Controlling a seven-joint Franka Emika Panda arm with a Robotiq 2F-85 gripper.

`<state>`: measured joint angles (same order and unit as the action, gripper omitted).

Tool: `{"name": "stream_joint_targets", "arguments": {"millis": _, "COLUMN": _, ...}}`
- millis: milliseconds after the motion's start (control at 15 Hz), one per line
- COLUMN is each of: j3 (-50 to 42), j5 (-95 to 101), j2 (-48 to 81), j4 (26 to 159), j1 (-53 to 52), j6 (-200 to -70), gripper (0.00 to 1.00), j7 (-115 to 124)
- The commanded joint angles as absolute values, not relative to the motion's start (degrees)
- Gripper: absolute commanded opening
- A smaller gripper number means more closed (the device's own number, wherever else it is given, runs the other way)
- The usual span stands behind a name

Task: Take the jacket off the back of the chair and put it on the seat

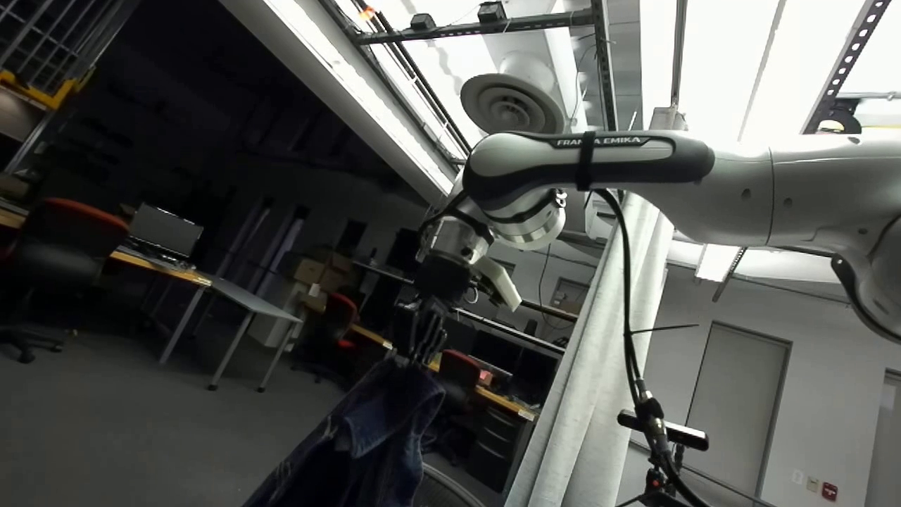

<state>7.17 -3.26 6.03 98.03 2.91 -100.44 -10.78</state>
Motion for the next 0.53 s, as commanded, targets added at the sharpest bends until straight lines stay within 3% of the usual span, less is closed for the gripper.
{"name": "stream_joint_targets", "arguments": {"millis": 0, "j3": 4.7, "j5": -3.1, "j2": 1.1, "j4": 106.6, "j1": 1.7, "j6": -105.5, "gripper": 0.44, "j7": -12.7}}
{"name": "stream_joint_targets", "arguments": {"millis": 467, "j3": 1.7, "j5": 1.1, "j2": -6.1, "j4": 114.5, "j1": 1.9, "j6": -111.5, "gripper": 0.97, "j7": -15.9}}
